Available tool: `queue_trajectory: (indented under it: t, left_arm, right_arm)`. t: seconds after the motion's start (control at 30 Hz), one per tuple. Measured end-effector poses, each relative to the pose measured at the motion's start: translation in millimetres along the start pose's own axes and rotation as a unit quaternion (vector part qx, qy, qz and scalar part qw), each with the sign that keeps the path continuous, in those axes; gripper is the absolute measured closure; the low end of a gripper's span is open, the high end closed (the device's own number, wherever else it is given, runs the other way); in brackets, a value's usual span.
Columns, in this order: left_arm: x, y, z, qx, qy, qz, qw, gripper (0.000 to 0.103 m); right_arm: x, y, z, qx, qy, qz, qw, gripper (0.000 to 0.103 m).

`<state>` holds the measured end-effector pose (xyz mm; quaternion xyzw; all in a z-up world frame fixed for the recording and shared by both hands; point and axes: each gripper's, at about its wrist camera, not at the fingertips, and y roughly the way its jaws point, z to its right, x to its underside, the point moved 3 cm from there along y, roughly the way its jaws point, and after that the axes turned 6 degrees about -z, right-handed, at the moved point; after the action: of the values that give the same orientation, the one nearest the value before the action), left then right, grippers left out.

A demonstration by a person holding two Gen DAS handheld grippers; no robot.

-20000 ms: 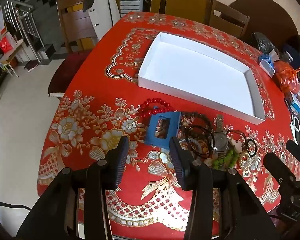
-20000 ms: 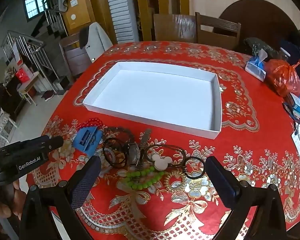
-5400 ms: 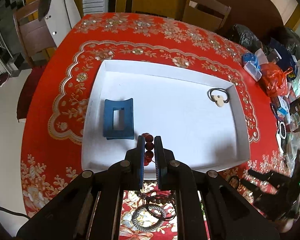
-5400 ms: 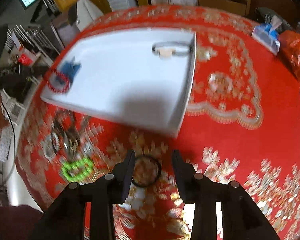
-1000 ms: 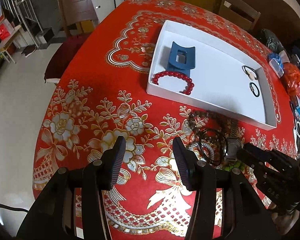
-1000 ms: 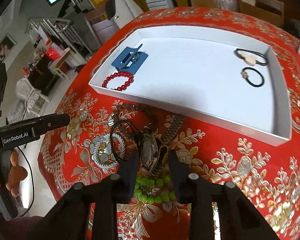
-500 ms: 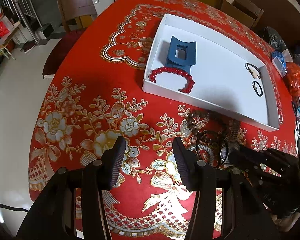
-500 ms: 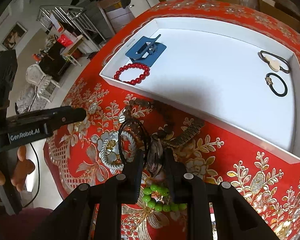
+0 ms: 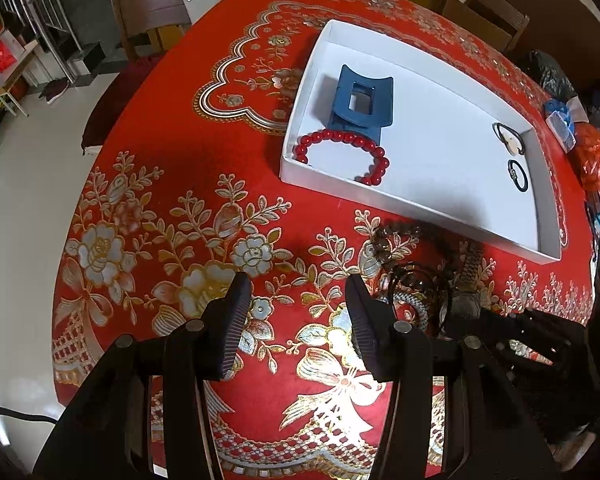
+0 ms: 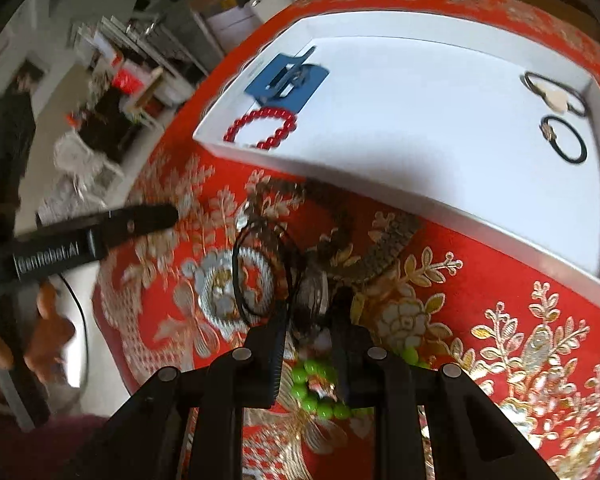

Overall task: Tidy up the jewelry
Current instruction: 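Grasp the black braided cord with left tool while right tool grasps the silver watch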

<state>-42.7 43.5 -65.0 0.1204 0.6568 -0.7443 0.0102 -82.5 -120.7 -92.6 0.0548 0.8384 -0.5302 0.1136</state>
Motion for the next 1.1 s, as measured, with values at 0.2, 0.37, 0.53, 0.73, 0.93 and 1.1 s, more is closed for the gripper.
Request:
queue_trajectory:
  t: [0.2, 0.37, 0.53, 0.73, 0.93, 1.1]
  left_arm:
    - [-1.5, 2.4, 2.1, 0.006, 0.003, -0.002, 1.0000, 0.055]
    - [-4.4, 3.4, 5.7, 0.026, 0.006, -0.005, 0.9996, 0.055]
    - [-6.8, 7.5, 16.1, 0.050, 0.021, -0.015, 0.9984, 0.055]
    - [-2.0, 18.8, 37.8, 0.056, 0.064, -0.038, 0.9957, 0.055]
    - [-1.1, 32.1, 55.8, 0.040, 0.102, -0.041, 0.9931, 0.071]
    - [-8.0, 35.9, 59.5, 0.057, 0.096, -0.038, 0.9930, 0.099]
  right_arm:
    - [1.0, -0.8, 6.5, -0.039, 0.030, 0.017, 0.999, 0.090]
    - [8.6, -9.7, 13.6, -0.065, 0.055, 0.024, 0.996, 0.091]
    - [19.7, -28.3, 37.7, -0.118, 0.113, 0.046, 0.986, 0.091]
    - [28.9, -44.8, 56.1, -0.139, 0.155, 0.066, 0.976, 0.091]
    - [34.1, -55.0, 66.0, -0.164, 0.173, 0.080, 0.968, 0.091]
    - [35.3, -61.8, 68.8, -0.204, 0.186, 0.096, 0.956, 0.091]
